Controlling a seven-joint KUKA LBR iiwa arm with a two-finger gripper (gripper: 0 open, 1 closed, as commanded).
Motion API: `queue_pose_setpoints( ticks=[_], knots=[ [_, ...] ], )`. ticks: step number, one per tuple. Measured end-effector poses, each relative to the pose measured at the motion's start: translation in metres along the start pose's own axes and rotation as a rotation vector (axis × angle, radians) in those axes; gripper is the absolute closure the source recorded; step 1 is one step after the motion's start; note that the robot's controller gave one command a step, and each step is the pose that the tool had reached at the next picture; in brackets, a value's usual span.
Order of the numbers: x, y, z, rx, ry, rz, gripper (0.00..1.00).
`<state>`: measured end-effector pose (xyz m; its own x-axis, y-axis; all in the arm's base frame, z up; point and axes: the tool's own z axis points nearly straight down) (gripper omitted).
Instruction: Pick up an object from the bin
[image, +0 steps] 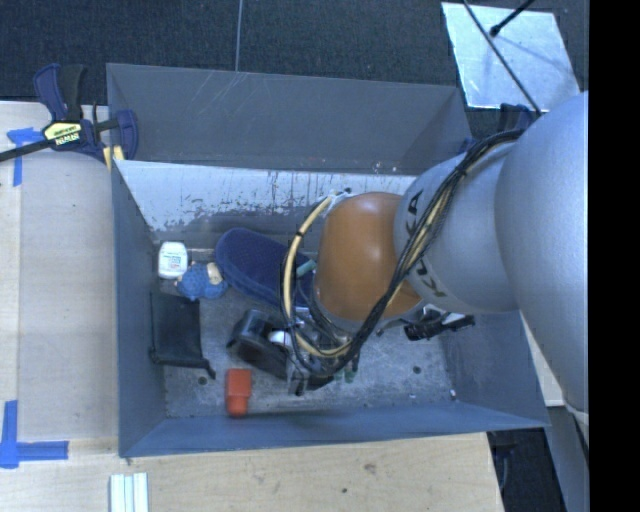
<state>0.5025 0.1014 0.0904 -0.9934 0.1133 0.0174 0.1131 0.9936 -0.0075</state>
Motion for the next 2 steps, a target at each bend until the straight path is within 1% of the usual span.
queue_pose_setpoints(
  ticks=[1, 2],
  knots=[
    [-0.010, -0.003, -0.076, -0.008, -0.020, 0.060, 1.00],
    [-0.029, -0.017, -0.169, -0.008, -0.022, 0.058, 1.00]
  ],
)
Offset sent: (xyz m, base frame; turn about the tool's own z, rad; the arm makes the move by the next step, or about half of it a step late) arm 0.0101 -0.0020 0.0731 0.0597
